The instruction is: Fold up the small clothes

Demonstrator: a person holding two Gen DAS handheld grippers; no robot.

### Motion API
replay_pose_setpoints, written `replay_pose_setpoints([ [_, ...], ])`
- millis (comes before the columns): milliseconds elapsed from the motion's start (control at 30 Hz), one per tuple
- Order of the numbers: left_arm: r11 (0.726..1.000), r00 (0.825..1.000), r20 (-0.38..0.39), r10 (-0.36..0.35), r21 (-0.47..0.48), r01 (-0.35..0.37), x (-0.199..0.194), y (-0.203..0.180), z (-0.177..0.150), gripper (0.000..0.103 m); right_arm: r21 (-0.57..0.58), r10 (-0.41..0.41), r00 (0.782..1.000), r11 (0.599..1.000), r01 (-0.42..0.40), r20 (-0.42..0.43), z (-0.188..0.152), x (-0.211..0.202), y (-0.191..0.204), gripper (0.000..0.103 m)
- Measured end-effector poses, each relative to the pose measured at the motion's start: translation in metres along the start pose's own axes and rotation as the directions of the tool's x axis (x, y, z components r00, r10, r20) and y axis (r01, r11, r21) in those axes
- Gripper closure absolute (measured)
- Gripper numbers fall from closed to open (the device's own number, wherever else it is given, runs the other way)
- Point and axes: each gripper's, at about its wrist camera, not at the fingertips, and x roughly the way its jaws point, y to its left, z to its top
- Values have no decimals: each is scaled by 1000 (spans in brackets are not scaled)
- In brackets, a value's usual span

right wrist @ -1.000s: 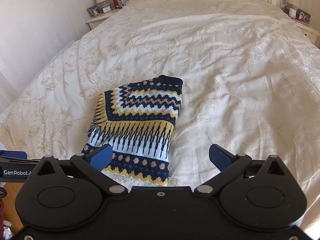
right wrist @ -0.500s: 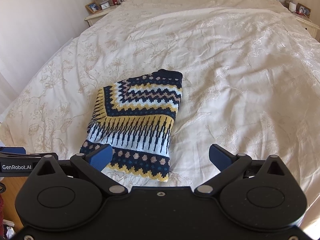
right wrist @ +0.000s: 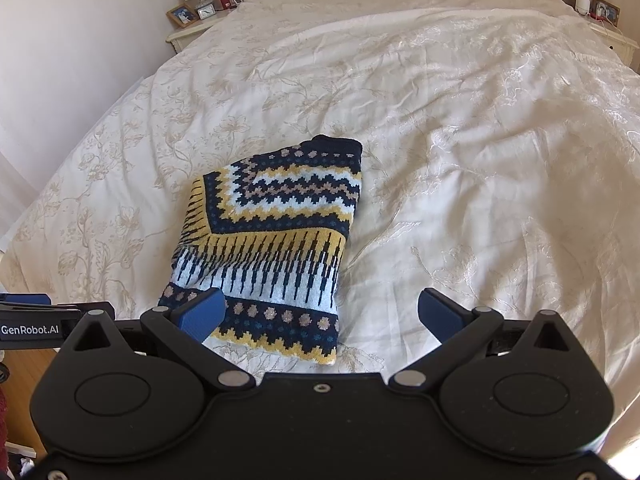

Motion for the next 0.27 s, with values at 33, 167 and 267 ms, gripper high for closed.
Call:
replay_pose_setpoints([
  [33, 1000, 1000, 1, -1, 2, 1, 0, -1, 0, 12, 1, 0, 1000, 1000, 0, -1, 0, 1, 0, 1],
  [167, 1000, 1000, -1, 2, 10, -2, 2, -4, 2, 12, 2, 1, 1000, 1000, -1, -8, 1, 3, -2, 1],
  [267, 1000, 1000, -5, 0, 10, 0, 4, -6, 3, 12, 4, 2, 1000, 1000, -2, -13, 2, 5, -3, 1],
])
